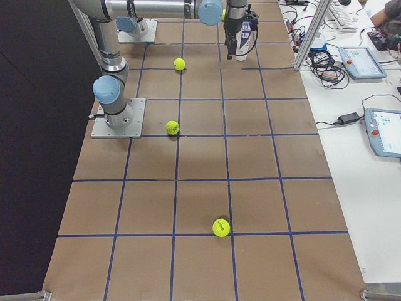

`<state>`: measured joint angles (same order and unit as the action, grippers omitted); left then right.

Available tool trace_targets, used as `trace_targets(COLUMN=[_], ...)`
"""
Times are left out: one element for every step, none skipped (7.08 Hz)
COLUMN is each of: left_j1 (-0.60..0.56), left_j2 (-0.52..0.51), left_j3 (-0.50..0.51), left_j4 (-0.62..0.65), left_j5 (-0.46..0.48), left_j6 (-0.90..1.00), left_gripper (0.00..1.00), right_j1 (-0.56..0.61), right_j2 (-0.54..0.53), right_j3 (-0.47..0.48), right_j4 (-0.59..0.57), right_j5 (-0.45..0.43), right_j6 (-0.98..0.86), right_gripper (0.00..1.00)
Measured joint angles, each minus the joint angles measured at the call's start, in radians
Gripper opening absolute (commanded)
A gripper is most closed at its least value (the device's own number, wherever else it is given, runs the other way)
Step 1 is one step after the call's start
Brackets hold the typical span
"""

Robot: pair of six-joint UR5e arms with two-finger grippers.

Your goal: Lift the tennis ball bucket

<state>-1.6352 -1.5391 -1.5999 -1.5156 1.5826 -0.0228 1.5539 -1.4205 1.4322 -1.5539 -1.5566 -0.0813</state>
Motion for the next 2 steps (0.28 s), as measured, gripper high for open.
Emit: trace_targets(left_j1=[0.001, 0.001], left_j2=[0.0, 0.001], left_j3=[0.0, 0.0], left_j4=[0.0, 0.0], left_j5=[0.0, 0.0], left_j6=[0.001, 0.003], left_gripper=[1.0, 1.0], right_j1=[0.0, 0.001], right_j2=[0.0, -0.001], right_j3=[0.0, -0.001], right_j4=[0.0, 0.001], right_j5=[0.002, 0.005], right_j6=[0.002, 0.005], right_gripper=[1.0, 1.0])
